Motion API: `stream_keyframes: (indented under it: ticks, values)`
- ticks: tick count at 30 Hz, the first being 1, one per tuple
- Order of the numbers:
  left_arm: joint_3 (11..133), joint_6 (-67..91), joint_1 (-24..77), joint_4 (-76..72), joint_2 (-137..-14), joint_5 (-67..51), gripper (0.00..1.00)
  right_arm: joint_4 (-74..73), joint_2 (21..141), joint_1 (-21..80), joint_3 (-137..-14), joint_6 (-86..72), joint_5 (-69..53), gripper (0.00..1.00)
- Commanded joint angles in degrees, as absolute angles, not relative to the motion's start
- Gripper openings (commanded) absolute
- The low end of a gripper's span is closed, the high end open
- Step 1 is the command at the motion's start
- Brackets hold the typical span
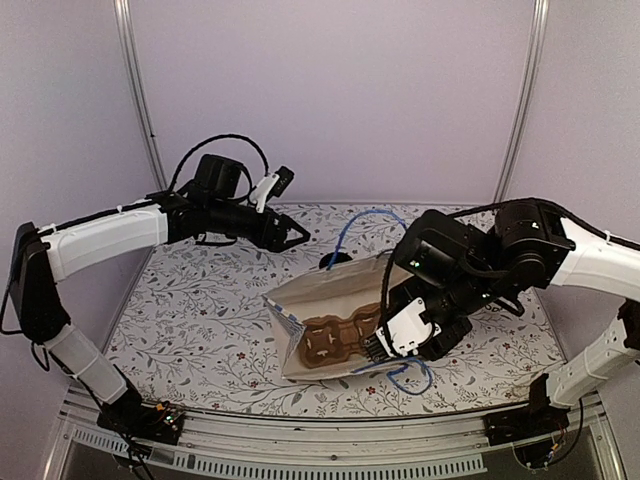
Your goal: Pack the takeout coffee
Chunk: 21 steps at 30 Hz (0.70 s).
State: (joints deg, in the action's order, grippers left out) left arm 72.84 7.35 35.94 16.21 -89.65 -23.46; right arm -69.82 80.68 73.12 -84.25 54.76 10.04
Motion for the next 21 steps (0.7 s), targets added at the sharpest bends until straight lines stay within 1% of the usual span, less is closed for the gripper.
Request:
stream_keyframes:
  ticks: [1, 5, 12, 15, 21]
  values:
    - [69.87, 10.8, 35.95, 6.82, -91.55, -30.64, 0.75, -74.05, 80.11, 76.83, -83.63, 52.11, 7.24, 0.51]
    - [68.38, 11.81, 36.61, 4.19, -93.53, -33.54, 0.72, -72.06, 79.87, 77.47, -81.24, 52.78, 8.28, 0.51]
    - [66.21, 11.58, 38.03, 4.02, -93.29, -35.25, 0.7, -62.84, 79.1, 77.52, -76.03, 53.37, 15.81, 0.5]
    - [65.21, 11.34, 38.03, 3.77, -93.83, -35.59, 0.7, -58.28, 79.31, 77.58, -75.08, 54.36, 19.46, 0.47]
    - [65.56, 10.82, 37.67, 3.54, -97.05, -38.83, 0.69, -52.29, 79.13, 77.45, -74.65, 57.92, 23.21, 0.48]
